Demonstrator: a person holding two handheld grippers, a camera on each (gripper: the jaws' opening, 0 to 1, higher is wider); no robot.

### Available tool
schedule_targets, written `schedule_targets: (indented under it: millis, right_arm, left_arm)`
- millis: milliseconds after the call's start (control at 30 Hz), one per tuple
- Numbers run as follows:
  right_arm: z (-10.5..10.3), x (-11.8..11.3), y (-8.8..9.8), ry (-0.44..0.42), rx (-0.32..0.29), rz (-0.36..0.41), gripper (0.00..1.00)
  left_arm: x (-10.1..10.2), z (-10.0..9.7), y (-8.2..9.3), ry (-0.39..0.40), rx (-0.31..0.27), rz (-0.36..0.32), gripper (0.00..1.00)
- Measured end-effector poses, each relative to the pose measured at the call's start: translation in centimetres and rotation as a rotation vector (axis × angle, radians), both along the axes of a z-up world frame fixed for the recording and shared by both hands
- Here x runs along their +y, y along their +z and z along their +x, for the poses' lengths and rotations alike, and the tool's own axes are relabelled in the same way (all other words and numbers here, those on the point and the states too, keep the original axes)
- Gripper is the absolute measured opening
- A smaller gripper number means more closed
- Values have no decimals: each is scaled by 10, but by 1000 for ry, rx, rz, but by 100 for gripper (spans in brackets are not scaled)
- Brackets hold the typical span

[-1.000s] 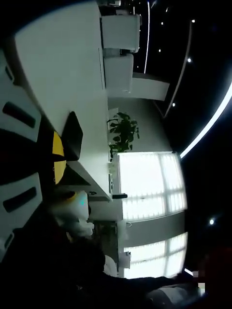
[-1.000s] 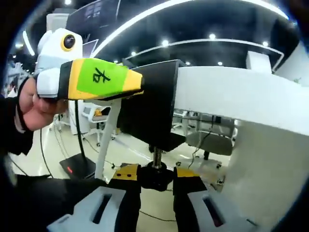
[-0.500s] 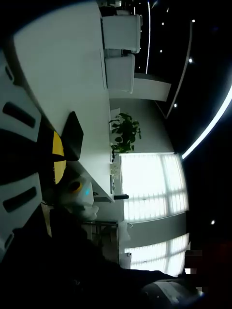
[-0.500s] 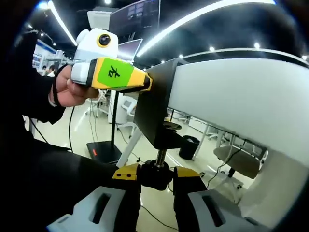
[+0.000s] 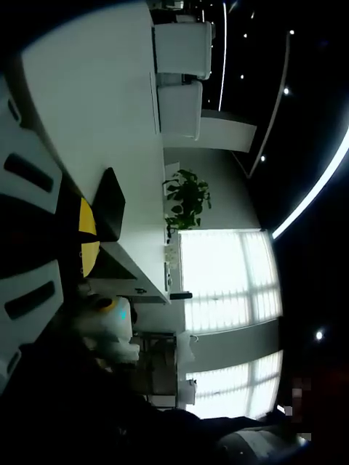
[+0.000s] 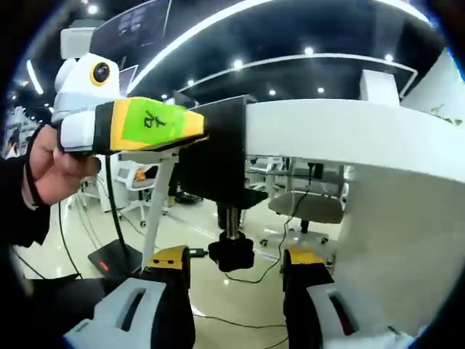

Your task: Clamp the fixed fixture on the desktop, loosen the retaining clip, secure it to the edge of the desk, and tighten the retaining clip.

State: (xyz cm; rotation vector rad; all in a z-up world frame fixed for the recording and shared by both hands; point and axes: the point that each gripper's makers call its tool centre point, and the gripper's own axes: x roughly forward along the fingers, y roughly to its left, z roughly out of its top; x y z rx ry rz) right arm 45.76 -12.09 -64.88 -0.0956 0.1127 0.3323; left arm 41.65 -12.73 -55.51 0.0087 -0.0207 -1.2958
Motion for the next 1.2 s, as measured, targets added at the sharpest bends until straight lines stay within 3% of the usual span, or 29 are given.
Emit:
schedule_targets:
  millis: [67,100,133,233,333,500,633,733,800,933,1067,1200]
  right_arm:
    - [6,0,-5,-76,11,-3,64]
    - [6,0,-4,-115,24,39,67]
    - [6,0,-3,-133,26,56,66]
    - [10,-2,2,-179,18,31,53]
    - [14,-1,2,-189,31,56,38]
    - [12,-11,4,-236,27,29,25]
    - [14,-8,5,-124,38,2,24]
    - [15,-4,6,26,9,-32,24]
    - [13,-2,7,158,9,-48,24]
    - [12,0,6,331,21,-94,24]
    - [14,4,5,435,15,-134,24]
    - [14,10,6,475,-18,-176,25]
  left_arm:
    - [0,0,0,-1,1,-5,2]
    - [0,0,0,-1,1,-7,2]
    - [0,1,0,-2,1,-8,2]
    - [0,0,1,0,-4,-10,2]
    - [0,1,2,3,-1,-17,2]
    - [1,-1,4,4,-3,-24,2]
    - [1,-2,4,3,-2,-26,2]
    - [1,-1,4,1,0,-23,2]
    - [0,-2,4,-2,-1,-18,2]
    - [-1,-3,4,-4,1,-14,2]
    - [-2,-5,5,-6,2,-13,2]
    - [-1,-4,4,-6,-5,-5,2]
